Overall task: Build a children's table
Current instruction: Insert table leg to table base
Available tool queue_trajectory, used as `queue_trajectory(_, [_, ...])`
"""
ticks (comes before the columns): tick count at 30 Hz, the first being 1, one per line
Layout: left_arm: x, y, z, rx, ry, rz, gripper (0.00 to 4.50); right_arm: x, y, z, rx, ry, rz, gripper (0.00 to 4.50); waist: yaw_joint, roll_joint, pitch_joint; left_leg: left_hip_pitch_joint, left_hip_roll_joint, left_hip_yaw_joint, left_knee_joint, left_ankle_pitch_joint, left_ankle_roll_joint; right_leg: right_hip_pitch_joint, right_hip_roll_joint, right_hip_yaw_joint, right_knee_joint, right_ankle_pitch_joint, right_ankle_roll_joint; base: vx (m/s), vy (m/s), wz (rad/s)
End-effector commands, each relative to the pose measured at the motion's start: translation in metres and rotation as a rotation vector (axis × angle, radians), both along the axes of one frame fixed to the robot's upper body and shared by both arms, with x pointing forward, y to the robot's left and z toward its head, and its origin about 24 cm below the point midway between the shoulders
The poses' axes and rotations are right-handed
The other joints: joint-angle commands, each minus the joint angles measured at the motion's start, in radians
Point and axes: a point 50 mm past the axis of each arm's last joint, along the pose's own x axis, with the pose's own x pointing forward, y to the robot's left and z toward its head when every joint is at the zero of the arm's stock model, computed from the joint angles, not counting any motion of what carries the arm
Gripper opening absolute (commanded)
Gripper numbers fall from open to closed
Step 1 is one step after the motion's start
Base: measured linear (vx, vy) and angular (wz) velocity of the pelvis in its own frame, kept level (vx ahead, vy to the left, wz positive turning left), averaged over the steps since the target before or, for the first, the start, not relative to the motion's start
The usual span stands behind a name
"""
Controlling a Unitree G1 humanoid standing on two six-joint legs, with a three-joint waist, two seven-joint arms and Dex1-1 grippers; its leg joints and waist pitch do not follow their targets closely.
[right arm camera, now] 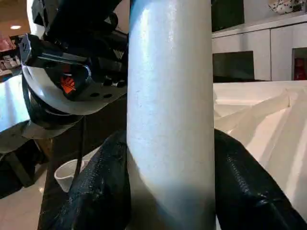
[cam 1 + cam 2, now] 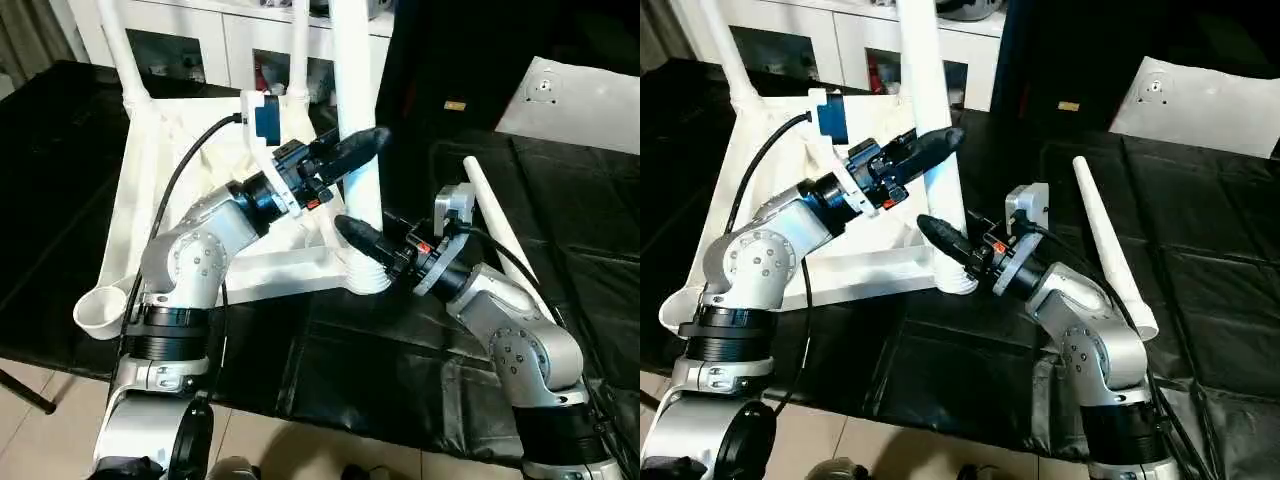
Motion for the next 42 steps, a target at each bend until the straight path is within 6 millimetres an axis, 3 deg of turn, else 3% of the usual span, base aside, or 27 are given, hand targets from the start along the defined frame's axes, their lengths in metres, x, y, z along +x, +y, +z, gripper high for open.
queue_trajectory(1, [-0.003,-0.003,0.003,-0.005,-0.009,-0.017,2.09,0.000,-0.002,0.003,-0.012,-0.018,-0.015,1.86,0.002,0.003,-0.087,-0.005,0.050,-0.015,-0.059,-0.073,0.051,0.074,-0.083,0.065,-0.078,-0.309,-0.064,0.000,0.000,0.00])
queue_trajectory(5, [-0.002,-0.002,0.002,-0.002,-0.002,-0.008,1.85,0.001,-0.003,0.003,-0.019,-0.022,-0.021,1.86,0.002,0.002,-0.088,-0.005,0.051,-0.015,-0.058,-0.074,0.052,0.075,-0.084,0.065,-0.076,-0.295,-0.072,0.000,0.000,0.00])
queue_trajectory(11, [-0.002,-0.003,0.001,-0.008,0.014,-0.006,1.82,0.002,-0.003,0.003,-0.021,-0.026,-0.024,1.86,0.002,0.006,-0.088,-0.004,0.052,-0.016,-0.058,-0.076,0.051,0.076,-0.085,0.065,-0.076,-0.289,-0.079,0.000,0.000,0.00])
queue_trajectory(18, [0.000,-0.002,0.003,-0.012,0.015,0.013,1.82,0.002,-0.004,0.002,-0.049,-0.032,-0.040,1.86,0.002,0.005,-0.087,-0.003,0.050,-0.016,-0.058,-0.089,0.045,0.077,-0.084,0.064,-0.080,-0.323,-0.064,0.000,0.000,0.00])
queue_trajectory(19, [0.001,-0.002,0.005,-0.005,0.013,0.026,1.82,0.003,-0.004,0.001,-0.057,-0.030,-0.042,1.86,0.003,0.009,-0.087,-0.002,0.050,-0.016,-0.058,-0.090,0.045,0.076,-0.085,0.064,-0.081,-0.326,-0.064,0.000,0.000,0.00])
queue_trajectory(21, [0.003,0.000,0.007,0.017,0.002,0.054,1.82,0.003,-0.004,0.001,-0.066,-0.022,-0.044,1.86,0.002,0.006,-0.087,-0.003,0.050,-0.016,-0.058,-0.088,0.044,0.077,-0.084,0.064,-0.080,-0.322,-0.061,0.000,0.000,0.00])
queue_trajectory(24, [0.004,0.001,0.008,0.036,-0.009,0.071,1.82,0.003,-0.005,0.001,-0.067,-0.016,-0.045,2.60,0.002,0.006,-0.087,-0.003,0.050,-0.016,-0.058,-0.086,0.045,0.077,-0.083,0.064,-0.080,-0.321,-0.058,0.000,0.000,0.00])
queue_trajectory(29, [0.010,0.004,0.015,0.171,-0.076,0.135,1.82,0.006,-0.006,0.004,-0.110,-0.017,-0.040,2.96,0.001,0.004,-0.087,-0.002,0.047,-0.017,-0.058,-0.086,0.042,0.077,-0.082,0.063,-0.082,-0.334,-0.034,0.000,0.000,0.00])
queue_trajectory(34, [0.010,0.003,0.020,0.229,-0.126,0.139,1.82,0.009,-0.006,0.007,-0.170,-0.010,-0.043,3.36,0.001,0.004,-0.089,0.000,0.052,-0.018,-0.057,-0.068,0.042,0.075,-0.082,0.065,-0.072,-0.292,-0.061,0.000,0.000,0.00])
queue_trajectory(38, [0.008,0.000,0.022,0.266,-0.156,0.119,1.82,0.015,-0.007,0.008,-0.226,0.011,-0.062,3.65,0.001,0.000,-0.089,0.000,0.049,-0.016,-0.056,-0.069,0.039,0.076,-0.083,0.065,-0.073,-0.301,-0.063,0.000,0.000,0.00])
queue_trajectory(42, [0.005,-0.005,0.021,0.317,-0.192,0.092,1.82,0.017,-0.005,0.011,-0.260,0.024,-0.036,3.65,0.001,-0.001,-0.089,0.000,0.051,-0.016,-0.056,-0.060,0.040,0.077,-0.085,0.066,-0.069,-0.291,-0.067,0.000,0.000,0.00])
